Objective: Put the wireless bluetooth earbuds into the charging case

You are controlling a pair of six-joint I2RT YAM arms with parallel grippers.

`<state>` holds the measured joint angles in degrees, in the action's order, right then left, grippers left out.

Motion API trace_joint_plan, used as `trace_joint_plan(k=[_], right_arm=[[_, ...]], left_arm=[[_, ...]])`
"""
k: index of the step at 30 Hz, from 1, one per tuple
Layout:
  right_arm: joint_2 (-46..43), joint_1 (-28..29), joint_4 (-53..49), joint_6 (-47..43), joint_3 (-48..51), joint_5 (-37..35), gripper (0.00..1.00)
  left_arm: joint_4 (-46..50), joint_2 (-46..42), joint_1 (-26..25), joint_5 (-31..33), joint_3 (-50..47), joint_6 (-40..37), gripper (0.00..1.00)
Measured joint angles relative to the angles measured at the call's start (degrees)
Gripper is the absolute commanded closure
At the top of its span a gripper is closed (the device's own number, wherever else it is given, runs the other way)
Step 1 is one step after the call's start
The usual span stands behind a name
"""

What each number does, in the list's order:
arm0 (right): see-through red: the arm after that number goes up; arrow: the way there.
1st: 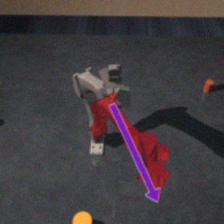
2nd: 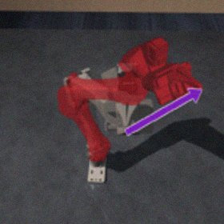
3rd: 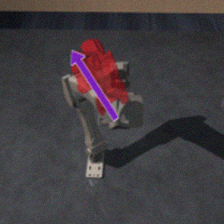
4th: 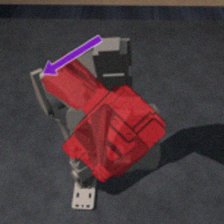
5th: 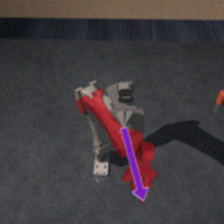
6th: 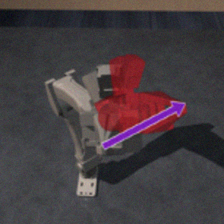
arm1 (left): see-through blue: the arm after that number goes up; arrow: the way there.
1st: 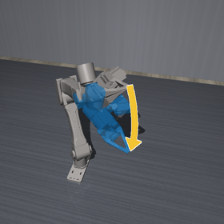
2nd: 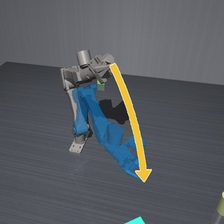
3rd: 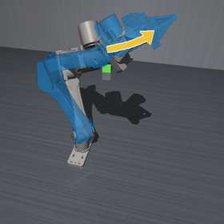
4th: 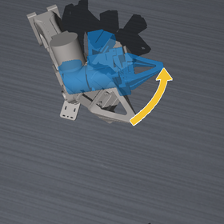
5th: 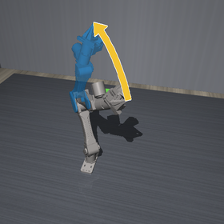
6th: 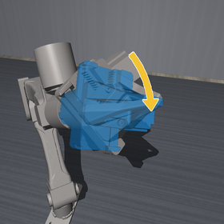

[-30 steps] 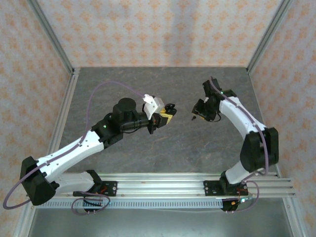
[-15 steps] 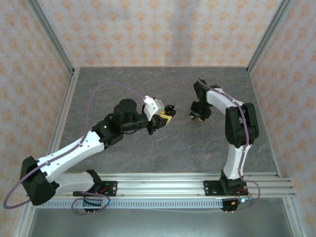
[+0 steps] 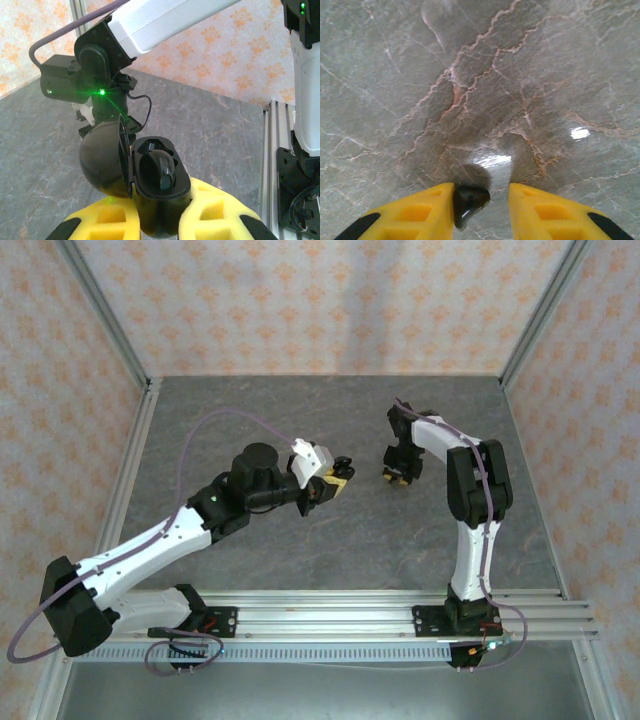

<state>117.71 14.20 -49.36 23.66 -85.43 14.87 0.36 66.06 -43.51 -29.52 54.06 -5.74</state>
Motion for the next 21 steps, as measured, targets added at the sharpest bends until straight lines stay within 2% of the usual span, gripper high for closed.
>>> trace_joint_plan(k=[7,15,21], right_arm=[[0.00,0.00,-0.39,-0.74,-0.04,-0.37,0.79],[-0.68,0.13,-0.31,-1.53,0.50,-0.22,0.84],[-8.61,0.70,0.15,-1.88,5.53,-0.13,0.90]], left_arm=[[0.33,-1.75,0.00,0.02,-0.26,-0.24,0.98],[0.26,-3.63,0.00,0.04,-2.03,-0.35,0.98],[-2.01,-6.01,0.00,0.24,-6.14,-0.31,0.98]])
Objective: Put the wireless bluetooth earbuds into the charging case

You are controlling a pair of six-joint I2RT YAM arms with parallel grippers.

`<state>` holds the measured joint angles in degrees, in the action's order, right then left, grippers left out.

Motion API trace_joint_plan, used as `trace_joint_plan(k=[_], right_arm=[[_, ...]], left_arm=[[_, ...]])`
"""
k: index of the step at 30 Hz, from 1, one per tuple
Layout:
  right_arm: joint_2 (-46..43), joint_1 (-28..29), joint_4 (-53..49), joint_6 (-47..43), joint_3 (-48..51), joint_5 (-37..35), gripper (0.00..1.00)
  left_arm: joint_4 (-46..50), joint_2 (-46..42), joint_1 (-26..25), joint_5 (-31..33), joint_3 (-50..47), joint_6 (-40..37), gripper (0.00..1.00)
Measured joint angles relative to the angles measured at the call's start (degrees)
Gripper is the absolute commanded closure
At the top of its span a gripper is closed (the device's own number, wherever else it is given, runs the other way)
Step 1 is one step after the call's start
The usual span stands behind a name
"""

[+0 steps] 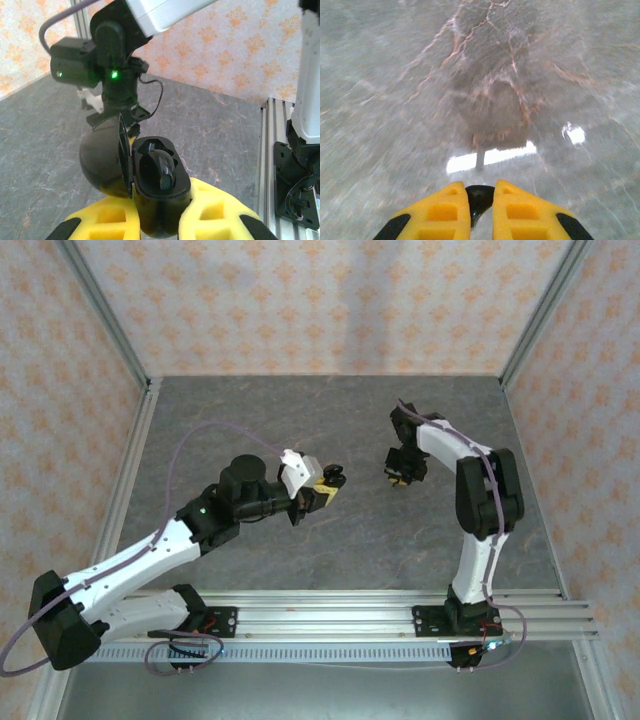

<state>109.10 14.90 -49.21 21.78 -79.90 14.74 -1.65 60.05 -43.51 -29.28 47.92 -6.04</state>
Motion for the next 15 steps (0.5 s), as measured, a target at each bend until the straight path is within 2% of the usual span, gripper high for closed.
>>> trace_joint_plan(k=[6,15], right_arm=[[-15.39,2.45,0.20,-0.24,1.75,-5.01,0.94],[-34.73,8.39,-0.46,-0.85,1.79,-13.38,0.98]], left_arm=[[-4.79,-3.37,0.00,2.01,-3.78,-0.04,1.00],[-6.82,-8.07,0.00,8.76,-4.09,-3.08,1.00]])
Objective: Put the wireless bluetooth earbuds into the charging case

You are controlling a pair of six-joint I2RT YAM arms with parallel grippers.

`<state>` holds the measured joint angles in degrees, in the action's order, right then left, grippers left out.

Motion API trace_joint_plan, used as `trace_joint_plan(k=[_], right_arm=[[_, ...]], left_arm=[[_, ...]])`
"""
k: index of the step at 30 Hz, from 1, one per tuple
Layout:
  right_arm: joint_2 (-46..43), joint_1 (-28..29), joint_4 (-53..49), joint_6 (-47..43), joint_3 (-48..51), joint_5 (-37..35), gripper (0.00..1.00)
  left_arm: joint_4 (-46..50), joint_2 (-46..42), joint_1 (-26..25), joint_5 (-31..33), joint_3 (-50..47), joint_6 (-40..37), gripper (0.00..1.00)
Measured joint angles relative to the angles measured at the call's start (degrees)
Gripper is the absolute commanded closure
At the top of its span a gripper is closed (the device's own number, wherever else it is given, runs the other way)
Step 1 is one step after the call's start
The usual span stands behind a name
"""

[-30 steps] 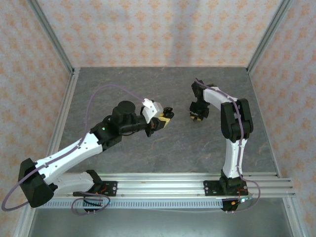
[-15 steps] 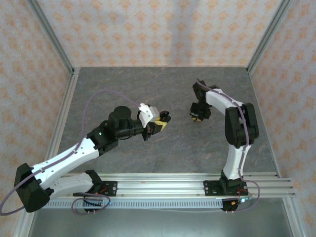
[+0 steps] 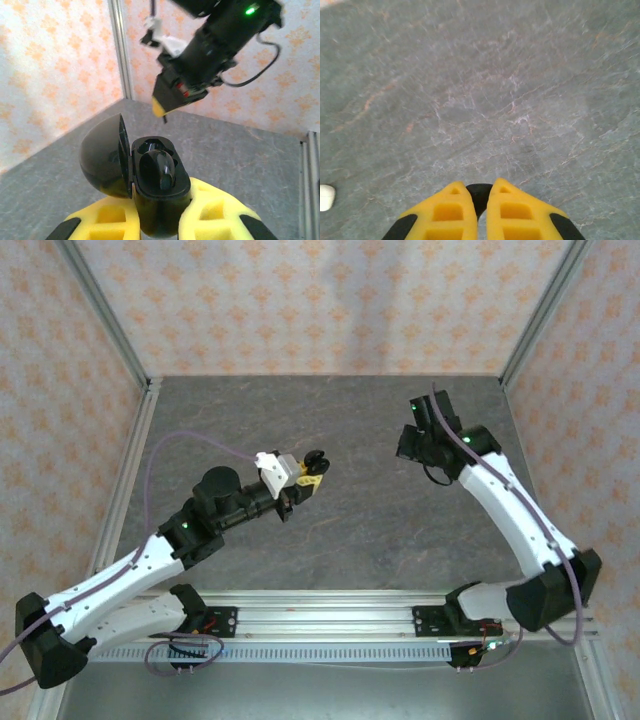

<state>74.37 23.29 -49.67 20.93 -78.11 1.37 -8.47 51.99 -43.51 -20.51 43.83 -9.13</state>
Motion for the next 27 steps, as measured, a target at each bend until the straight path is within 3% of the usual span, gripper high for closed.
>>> trace_joint_plan(k=[7,19,27], right_arm=[[-9.20,3.85,-0.15,1.20,-0.74,-1.68,0.99],[-8.85,12.52,-3.04,4.00,-7.43,-4.02,0.99],[-7.98,14.97,-3.04,4.11,-10.73,-4.37,1.00]], left_arm=[[-0.79,3.32,0.00,0.15,1.73,-1.25,1.00],[-7.82,18.14,-1.03,0.26,10.03,3.52,1.00],[-9.60,23.02,-2.75,0.42,12.83,4.76,1.00]])
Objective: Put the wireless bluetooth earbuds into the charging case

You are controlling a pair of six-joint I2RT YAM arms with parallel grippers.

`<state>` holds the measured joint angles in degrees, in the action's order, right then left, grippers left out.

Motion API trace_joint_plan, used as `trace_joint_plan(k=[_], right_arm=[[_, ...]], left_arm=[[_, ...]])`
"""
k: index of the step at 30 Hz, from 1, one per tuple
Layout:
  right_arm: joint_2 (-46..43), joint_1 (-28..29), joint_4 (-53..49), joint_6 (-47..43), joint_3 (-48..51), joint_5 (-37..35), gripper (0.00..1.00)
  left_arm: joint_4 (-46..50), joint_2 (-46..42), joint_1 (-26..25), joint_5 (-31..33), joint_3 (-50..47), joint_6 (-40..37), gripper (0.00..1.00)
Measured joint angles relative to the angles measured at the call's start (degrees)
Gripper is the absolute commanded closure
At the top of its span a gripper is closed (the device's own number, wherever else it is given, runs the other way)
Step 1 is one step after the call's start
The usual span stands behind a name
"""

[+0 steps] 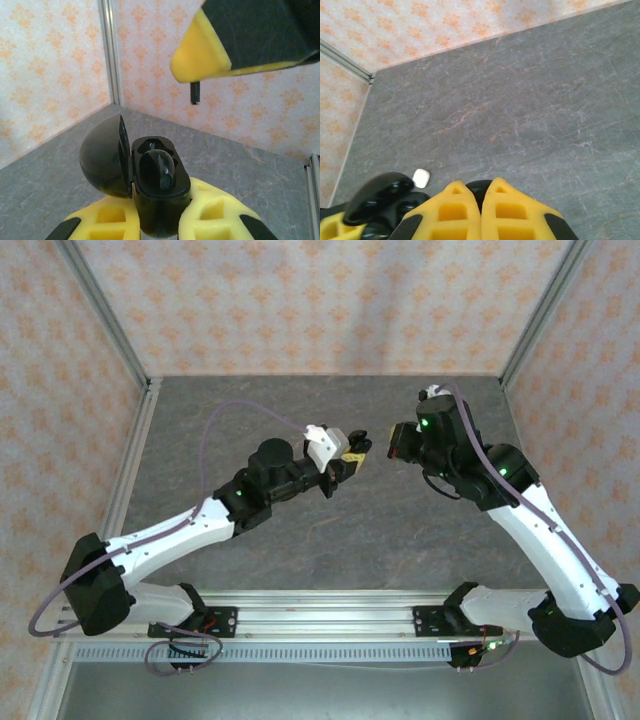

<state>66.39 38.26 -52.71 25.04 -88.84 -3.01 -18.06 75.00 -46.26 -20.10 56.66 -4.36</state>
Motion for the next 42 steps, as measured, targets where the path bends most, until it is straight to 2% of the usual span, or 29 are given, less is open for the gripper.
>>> trace_joint_plan(k=[22,42], right_arm=[[1.51,0.61,1.31,-0.04,-1.16,3.45,1.00],[3.80,0.59,1.70,-1.36,-1.16,5.62,1.00]], left_arm=[[-0.20,4.42,-1.29,-0.02,4.37,-0.15,1.00],[1.29,4.76,-1.27,0.02,4.94,-0.15,1.00]])
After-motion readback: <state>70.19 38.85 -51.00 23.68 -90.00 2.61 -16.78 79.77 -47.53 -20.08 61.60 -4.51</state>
